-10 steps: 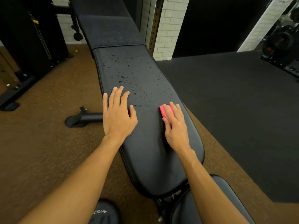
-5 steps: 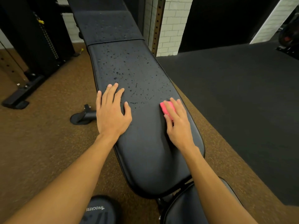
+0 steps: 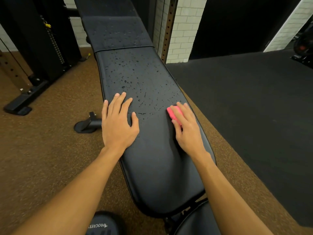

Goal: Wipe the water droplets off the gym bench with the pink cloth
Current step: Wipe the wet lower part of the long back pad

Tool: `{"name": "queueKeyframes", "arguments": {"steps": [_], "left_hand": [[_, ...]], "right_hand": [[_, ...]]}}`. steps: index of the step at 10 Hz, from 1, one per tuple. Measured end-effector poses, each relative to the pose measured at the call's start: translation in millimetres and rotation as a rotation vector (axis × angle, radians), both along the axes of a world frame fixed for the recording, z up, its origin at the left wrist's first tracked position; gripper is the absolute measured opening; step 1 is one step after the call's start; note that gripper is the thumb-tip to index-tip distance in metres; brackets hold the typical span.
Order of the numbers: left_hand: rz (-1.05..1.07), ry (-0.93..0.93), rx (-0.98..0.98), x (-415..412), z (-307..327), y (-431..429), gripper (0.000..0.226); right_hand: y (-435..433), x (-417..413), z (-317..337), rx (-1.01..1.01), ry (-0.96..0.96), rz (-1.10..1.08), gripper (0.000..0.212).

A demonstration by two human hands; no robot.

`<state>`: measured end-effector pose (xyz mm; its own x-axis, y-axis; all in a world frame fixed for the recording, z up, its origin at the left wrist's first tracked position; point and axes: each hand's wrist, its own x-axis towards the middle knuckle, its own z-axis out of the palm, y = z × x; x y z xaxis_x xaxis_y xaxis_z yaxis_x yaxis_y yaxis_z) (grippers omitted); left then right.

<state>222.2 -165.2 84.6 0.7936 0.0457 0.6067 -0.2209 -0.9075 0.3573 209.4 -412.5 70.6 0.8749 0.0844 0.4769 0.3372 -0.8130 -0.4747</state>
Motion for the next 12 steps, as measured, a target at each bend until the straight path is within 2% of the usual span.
{"name": "queueKeyframes", "arguments": {"steps": [1, 3, 4, 5, 6, 8, 9, 10, 11, 12], "left_hand": [[-0.001, 0.001, 0.009, 1, 0, 0, 0.049], [-0.001, -0.001, 0.007, -1, 0, 0, 0.049], [0.002, -0.003, 0.013, 0, 0, 0, 0.05], [0.006, 0.001, 0.016, 0, 0, 0, 0.05], [0.004, 0.0, 0.01, 0, 0, 0, 0.05], [0.002, -0.01, -0.003, 0, 0, 0, 0.049], [-0.001, -0.016, -0.005, 0, 0, 0, 0.049], [-0.001, -0.019, -0.009, 0, -1, 1, 0.049], [-0.006, -0.016, -0.008, 0, -1, 1, 0.049], [-0.006, -0.008, -0.011, 1, 0, 0, 0.05]], "right_hand": [[-13, -28, -10, -0.036, -0.025, 0.072, 0.048], [-12, 9, 0, 0.074, 0.071, -0.201, 0.049], [3, 27, 8, 0.068, 0.066, -0.174, 0.047], [3, 10, 7, -0.038, 0.009, 0.026, 0.046], [-18, -13, -3, -0.093, -0.017, 0.1, 0.048], [-11, 28, 8, 0.045, 0.067, -0.179, 0.048], [8, 37, 13, 0.017, 0.033, -0.098, 0.046], [10, 8, 8, -0.074, 0.01, 0.081, 0.046], [-13, -11, -2, -0.1, -0.02, 0.098, 0.048], [-20, 6, 1, -0.019, 0.038, -0.111, 0.049]]}}
